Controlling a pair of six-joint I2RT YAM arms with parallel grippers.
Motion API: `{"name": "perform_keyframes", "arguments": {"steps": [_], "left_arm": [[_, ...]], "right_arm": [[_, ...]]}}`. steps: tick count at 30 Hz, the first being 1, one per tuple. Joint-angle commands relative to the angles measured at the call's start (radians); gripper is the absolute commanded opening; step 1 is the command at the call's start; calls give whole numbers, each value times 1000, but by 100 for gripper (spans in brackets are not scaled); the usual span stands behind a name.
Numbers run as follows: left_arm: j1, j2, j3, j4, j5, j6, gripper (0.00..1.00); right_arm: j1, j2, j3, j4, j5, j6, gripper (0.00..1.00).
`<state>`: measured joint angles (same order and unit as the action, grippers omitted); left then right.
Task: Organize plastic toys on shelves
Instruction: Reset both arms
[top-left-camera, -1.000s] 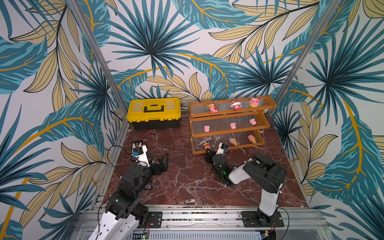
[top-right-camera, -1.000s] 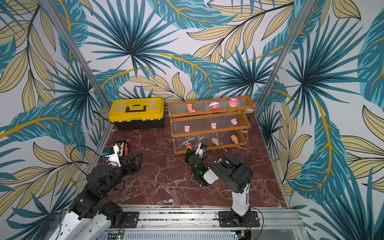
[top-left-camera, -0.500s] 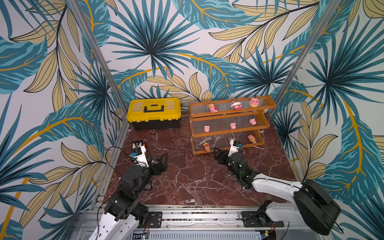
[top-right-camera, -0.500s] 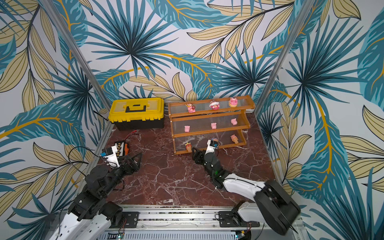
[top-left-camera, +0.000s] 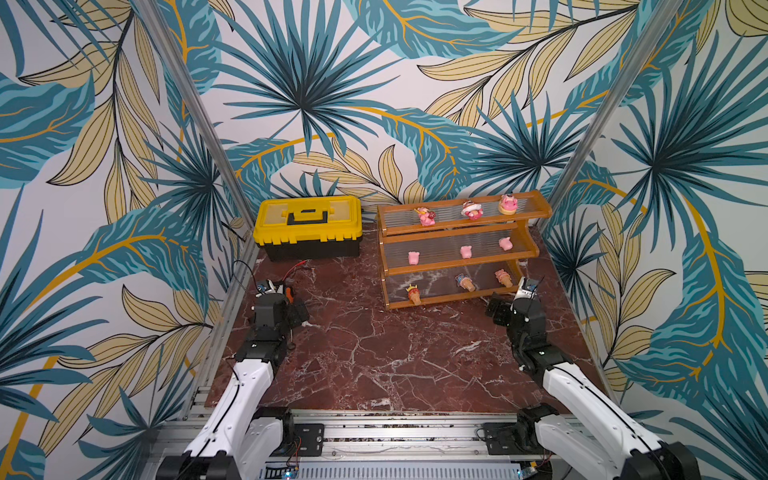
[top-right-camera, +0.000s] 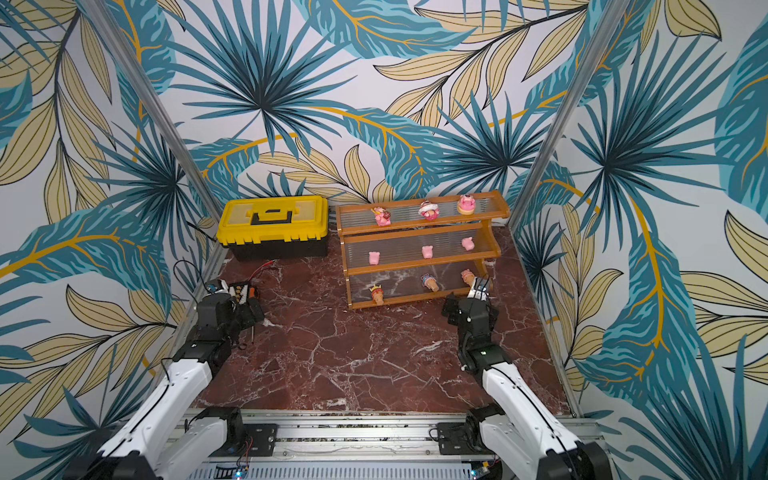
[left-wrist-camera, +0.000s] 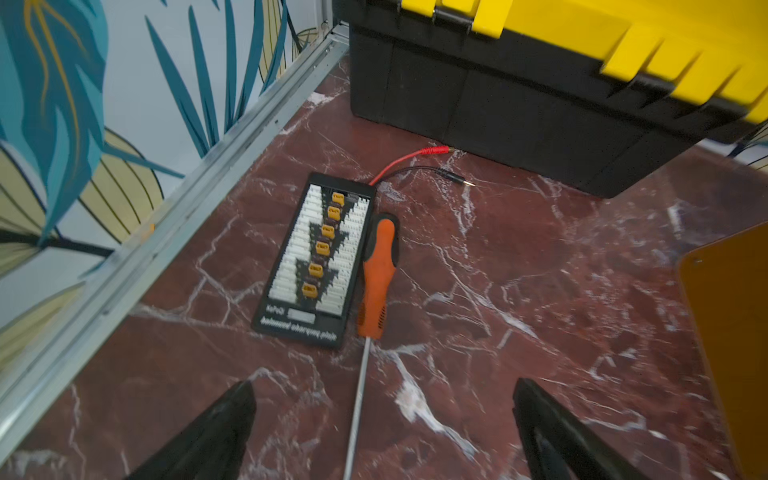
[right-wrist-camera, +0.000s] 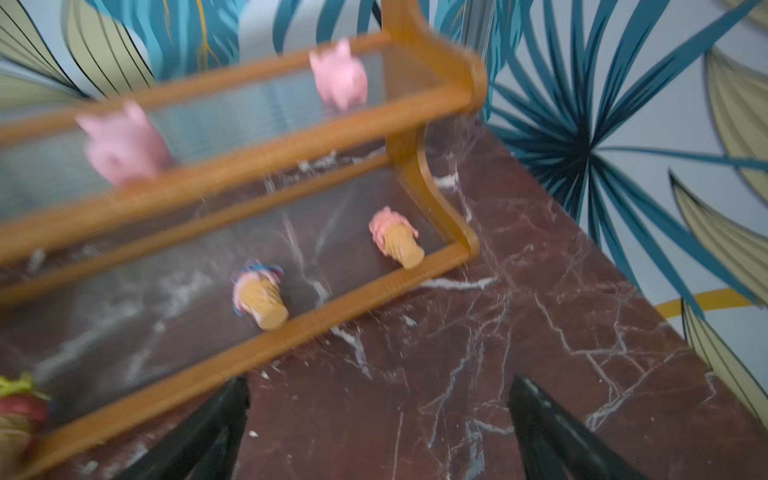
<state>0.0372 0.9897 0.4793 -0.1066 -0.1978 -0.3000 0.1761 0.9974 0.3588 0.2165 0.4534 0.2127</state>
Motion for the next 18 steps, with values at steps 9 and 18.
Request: {"name": "perform_keyframes", "arguments": {"steps": [9,18], "left_arm": [[95,399,-78,829,278,189,100],[47,572,-112,1076,305,260,100]], "right_arm": [[-119,559,-115,1038,-238,-205,99],[-128,507,-59,837,-108,-140,99]]}}
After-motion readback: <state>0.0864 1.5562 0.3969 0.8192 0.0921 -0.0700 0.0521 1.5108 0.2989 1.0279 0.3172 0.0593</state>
